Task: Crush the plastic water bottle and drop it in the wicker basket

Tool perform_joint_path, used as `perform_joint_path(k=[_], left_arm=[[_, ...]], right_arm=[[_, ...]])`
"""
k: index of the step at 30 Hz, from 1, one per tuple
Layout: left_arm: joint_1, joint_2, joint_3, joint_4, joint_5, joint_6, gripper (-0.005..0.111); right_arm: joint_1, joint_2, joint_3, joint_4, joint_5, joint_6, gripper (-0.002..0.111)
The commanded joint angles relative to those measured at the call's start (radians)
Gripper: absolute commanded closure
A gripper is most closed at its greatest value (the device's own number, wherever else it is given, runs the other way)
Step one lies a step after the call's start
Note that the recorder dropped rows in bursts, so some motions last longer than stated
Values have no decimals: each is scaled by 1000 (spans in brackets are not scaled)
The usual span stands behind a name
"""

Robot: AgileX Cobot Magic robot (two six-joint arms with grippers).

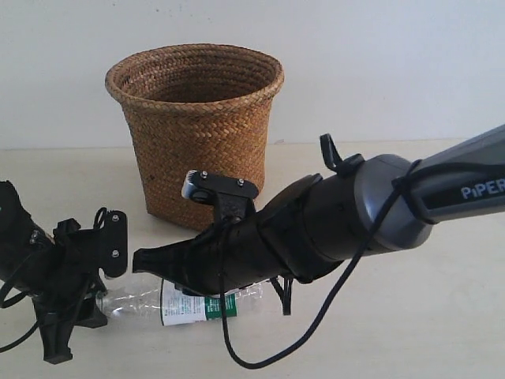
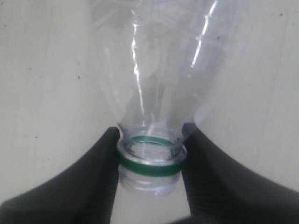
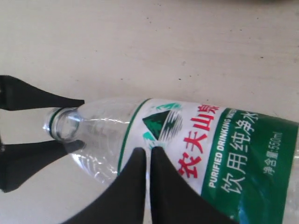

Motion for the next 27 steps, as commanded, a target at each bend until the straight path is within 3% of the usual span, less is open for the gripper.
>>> perform_joint_path(k=[1, 8, 27], left_arm=[[-5, -5, 1, -3, 14, 27, 103], [-34, -5, 1, -3, 12, 31, 103], [-35, -5, 1, -3, 9, 31, 103]], right_arm=[[-1, 26, -3, -7, -23, -7, 108], [-1, 57, -3, -7, -2, 21, 108], [-1, 206, -3, -7, 68, 86, 108]])
